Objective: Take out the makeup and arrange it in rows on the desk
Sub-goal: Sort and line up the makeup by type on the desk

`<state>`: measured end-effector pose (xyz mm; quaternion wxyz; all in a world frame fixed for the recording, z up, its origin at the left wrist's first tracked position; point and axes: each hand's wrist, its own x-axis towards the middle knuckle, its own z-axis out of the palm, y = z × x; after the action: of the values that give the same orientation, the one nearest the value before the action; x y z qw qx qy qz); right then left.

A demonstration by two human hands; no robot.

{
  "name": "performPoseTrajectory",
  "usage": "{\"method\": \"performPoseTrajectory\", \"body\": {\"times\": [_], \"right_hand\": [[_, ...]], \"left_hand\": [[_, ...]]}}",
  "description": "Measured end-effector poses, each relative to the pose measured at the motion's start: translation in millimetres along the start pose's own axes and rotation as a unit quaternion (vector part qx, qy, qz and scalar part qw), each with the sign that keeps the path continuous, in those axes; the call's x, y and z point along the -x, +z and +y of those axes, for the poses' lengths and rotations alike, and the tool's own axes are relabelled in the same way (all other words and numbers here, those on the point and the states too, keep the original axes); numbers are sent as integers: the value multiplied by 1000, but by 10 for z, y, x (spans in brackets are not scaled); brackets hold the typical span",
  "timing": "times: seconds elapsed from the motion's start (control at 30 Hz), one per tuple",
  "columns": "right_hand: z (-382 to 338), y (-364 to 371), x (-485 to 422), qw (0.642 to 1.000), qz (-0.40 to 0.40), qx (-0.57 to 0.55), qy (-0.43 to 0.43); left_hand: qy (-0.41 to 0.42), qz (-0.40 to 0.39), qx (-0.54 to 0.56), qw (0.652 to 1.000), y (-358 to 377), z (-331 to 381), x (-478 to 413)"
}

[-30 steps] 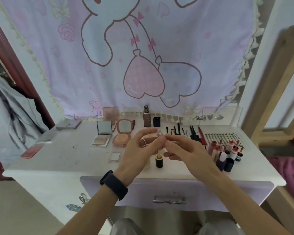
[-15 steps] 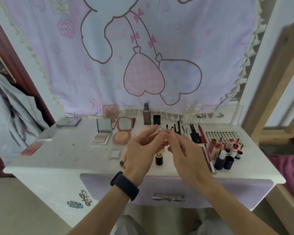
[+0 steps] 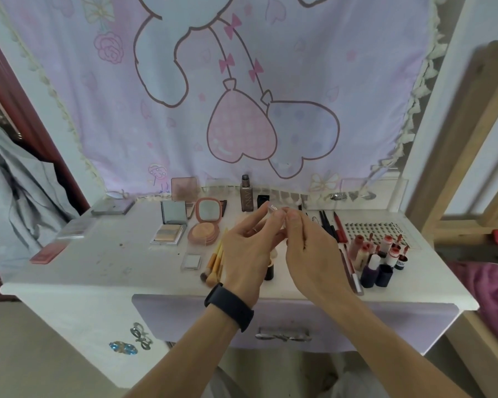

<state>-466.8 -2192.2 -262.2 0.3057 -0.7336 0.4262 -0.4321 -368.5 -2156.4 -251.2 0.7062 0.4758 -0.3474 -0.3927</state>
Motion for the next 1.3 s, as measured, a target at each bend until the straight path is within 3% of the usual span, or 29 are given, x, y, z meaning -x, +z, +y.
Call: {"method": "performPoseTrajectory", "body": {"times": [0.17, 0.4, 0.57, 0.67, 0.83, 0.93, 1.0, 1.17, 1.3], "right_hand": [[-33, -50, -29, 1000, 1, -28, 1], [24, -530, -276, 986, -151, -76, -1], [8, -570, -252, 993, -104, -38, -37], [1, -547, -213, 994, -87, 9, -72], [-77, -490, -147, 991, -31, 38, -125], [-106, -522, -173, 989, -86, -112, -46], [-140, -562, -209, 964, -137, -229, 22], [-115, -566, -273, 966, -152, -206, 22], [-142, -530, -311, 942, -178, -276, 75]], "left_hand": [[-9, 9, -4, 1000, 75, 6, -33], [-29, -91, -139, 986, -38, 266, -254], [-19, -159, -171, 972, 25, 352, -310], [13, -153, -195, 969, 59, 317, -304], [43, -134, -141, 980, 65, 280, -263], [73, -116, -163, 977, 37, 267, -226], [133, -100, -238, 957, -15, 249, -218], [177, -102, -285, 937, -120, 293, -211], [214, -122, -356, 902, -210, 308, -204]]}}
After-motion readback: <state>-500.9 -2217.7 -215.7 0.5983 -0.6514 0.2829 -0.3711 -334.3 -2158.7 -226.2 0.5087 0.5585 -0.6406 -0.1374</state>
